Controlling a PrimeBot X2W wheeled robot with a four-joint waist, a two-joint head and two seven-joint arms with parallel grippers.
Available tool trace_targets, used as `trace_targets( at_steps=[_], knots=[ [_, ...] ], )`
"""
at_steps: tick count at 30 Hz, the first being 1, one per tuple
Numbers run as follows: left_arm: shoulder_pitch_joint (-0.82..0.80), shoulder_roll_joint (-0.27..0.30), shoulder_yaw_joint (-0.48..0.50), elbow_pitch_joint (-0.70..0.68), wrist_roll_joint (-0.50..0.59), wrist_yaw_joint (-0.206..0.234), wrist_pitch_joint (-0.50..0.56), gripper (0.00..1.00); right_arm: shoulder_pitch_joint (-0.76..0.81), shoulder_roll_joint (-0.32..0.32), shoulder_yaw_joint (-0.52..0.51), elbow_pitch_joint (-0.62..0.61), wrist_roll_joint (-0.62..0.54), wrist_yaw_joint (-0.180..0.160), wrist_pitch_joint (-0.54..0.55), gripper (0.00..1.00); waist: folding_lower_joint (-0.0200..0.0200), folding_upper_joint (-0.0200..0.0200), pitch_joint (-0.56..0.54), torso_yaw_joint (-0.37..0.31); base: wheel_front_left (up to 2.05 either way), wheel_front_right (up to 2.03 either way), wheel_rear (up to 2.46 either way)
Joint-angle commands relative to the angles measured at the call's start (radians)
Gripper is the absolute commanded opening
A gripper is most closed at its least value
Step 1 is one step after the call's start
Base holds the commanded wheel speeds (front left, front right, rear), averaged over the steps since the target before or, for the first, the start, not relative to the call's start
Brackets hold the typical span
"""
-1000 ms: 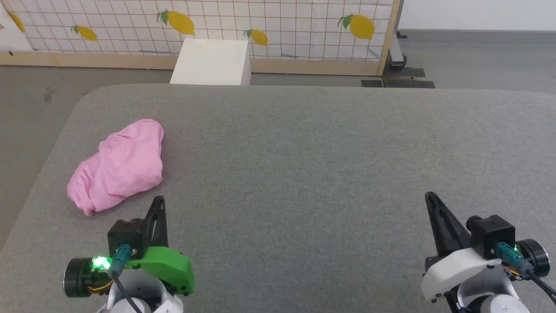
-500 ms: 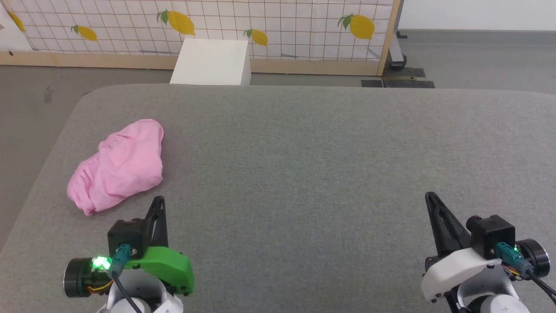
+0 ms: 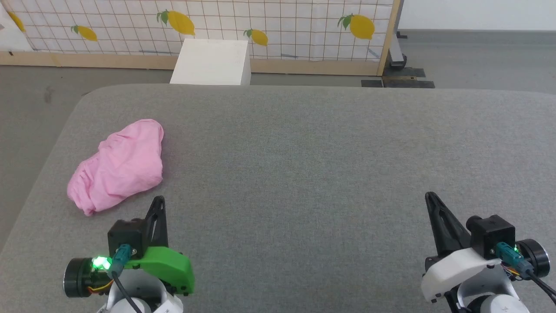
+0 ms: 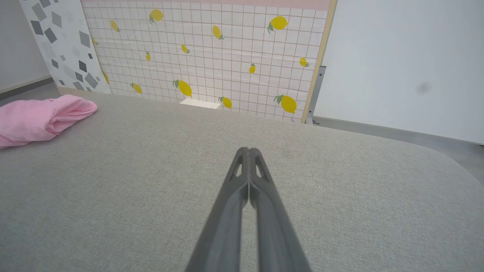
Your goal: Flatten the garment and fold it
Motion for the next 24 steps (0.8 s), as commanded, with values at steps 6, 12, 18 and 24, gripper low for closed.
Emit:
trace_targets(
  at_steps=[6,12,18,24],
  knots=[
    [0.013,-0.005,0.002,-0.003,0.01,-0.004,0.001,0.0,-0.019,0.003,0.001,0.002,-0.006,-0.002,0.0,0.0,0.0,0.0,0.0,0.0,0.0,0.0,0.0],
    [0.013,-0.005,0.002,-0.003,0.01,-0.004,0.001,0.0,-0.019,0.003,0.001,0.002,-0.006,-0.002,0.0,0.0,0.0,0.0,0.0,0.0,0.0,0.0,0.0],
    [0.013,-0.005,0.002,-0.003,0.01,-0.004,0.001,0.0,-0.019,0.003,0.001,0.002,-0.006,-0.002,0.0,0.0,0.0,0.0,0.0,0.0,0.0,0.0,0.0],
    [0.013,-0.005,0.002,-0.003,0.01,-0.004,0.001,0.0,-0.019,0.003,0.001,0.002,-0.006,-0.002,0.0,0.0,0.0,0.0,0.0,0.0,0.0,0.0,0.0]
  ],
)
